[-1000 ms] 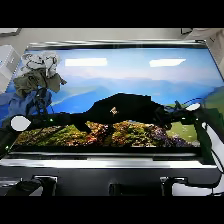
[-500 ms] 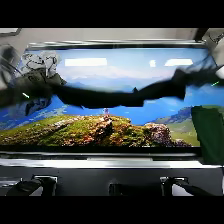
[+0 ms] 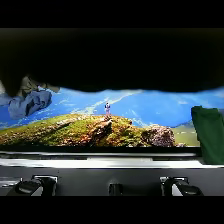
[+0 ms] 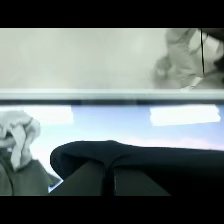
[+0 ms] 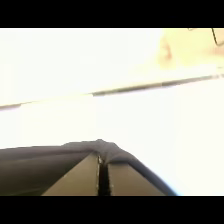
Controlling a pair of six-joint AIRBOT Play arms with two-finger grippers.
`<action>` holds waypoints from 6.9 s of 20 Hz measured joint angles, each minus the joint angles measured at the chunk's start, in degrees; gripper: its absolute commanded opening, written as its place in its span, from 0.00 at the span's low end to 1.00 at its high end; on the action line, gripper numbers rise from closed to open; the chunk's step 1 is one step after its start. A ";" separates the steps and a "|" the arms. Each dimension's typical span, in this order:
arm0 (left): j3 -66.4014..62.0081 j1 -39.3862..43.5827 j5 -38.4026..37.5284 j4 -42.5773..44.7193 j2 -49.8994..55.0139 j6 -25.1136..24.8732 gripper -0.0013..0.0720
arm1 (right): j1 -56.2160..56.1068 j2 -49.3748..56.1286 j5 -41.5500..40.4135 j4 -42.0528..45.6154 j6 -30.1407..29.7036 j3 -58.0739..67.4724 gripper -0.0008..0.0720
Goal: Fold the clothes and pants, and hang the long-sleeved shirts on hangers.
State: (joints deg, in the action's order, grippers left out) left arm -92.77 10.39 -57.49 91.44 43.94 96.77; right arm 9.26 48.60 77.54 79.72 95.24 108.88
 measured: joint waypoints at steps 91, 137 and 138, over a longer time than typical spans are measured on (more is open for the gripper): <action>9.79 -26.93 -28.46 -24.26 49.70 -14.05 0.72 | 8.90 42.05 8.96 -7.26 1.25 -30.84 0.77; -15.10 -28.48 6.56 -50.51 1.62 -23.45 0.06 | 5.95 -0.63 -21.31 -5.95 -9.33 3.61 0.06; -14.75 -28.48 6.58 -48.81 1.84 -22.99 0.06 | 5.95 -0.13 -21.38 -5.66 -9.33 3.72 0.06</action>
State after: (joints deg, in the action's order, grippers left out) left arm -107.53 -18.09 -50.92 42.63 45.78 73.78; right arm 15.20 48.47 56.16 74.06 85.91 112.60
